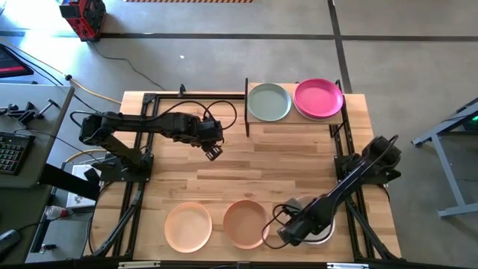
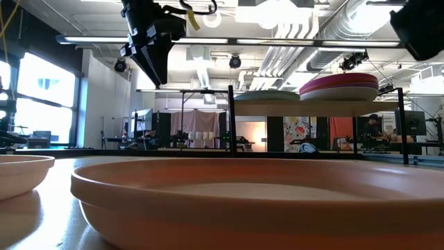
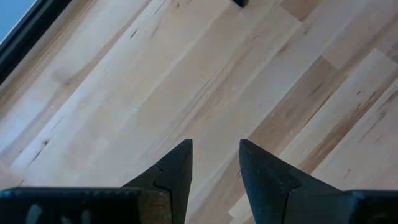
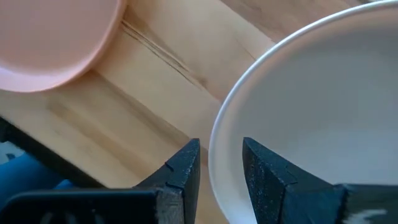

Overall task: Place and stack plates onto a shelf
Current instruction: Stack the gray plate on the light blue plate on the shelf

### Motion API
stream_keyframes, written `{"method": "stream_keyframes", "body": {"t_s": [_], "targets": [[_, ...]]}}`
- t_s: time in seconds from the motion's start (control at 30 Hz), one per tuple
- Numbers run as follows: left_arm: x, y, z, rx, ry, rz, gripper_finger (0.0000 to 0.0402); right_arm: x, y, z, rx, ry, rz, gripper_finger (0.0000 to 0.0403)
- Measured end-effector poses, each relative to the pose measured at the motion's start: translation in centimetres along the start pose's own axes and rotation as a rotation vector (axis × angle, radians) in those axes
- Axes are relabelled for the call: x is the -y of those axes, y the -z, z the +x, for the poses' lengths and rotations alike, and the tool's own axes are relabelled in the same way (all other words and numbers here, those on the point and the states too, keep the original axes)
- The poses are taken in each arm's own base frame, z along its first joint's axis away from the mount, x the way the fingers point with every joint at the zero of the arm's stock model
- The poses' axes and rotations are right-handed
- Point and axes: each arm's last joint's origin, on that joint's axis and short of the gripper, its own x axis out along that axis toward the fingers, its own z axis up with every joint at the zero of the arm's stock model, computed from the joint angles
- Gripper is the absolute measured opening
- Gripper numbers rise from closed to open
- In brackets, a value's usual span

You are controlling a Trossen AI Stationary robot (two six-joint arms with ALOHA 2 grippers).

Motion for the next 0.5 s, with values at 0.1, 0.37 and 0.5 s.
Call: {"method": "stream_keyframes", "body": {"t_s": [0.1, 0.37, 0.5], "targets": [[0.0, 0.0, 0.0, 0.0, 0.0, 0.0, 0.0119, -0.1, 0.0, 0.8, 0.001, 0.013, 0.0, 0.0099], [0.0, 0.0, 0.0, 0.003, 0.001, 0.0, 0.0119, 0.0, 0.0, 3.1, 0.0, 0.08, 0.006, 0.0099], [0.1, -0.1, 0.0, 0.013, 0.008, -0.004, 0.0119, 0.0, 0.0, 3.4, -0.005, 0.096, 0.007, 0.0094]]}}
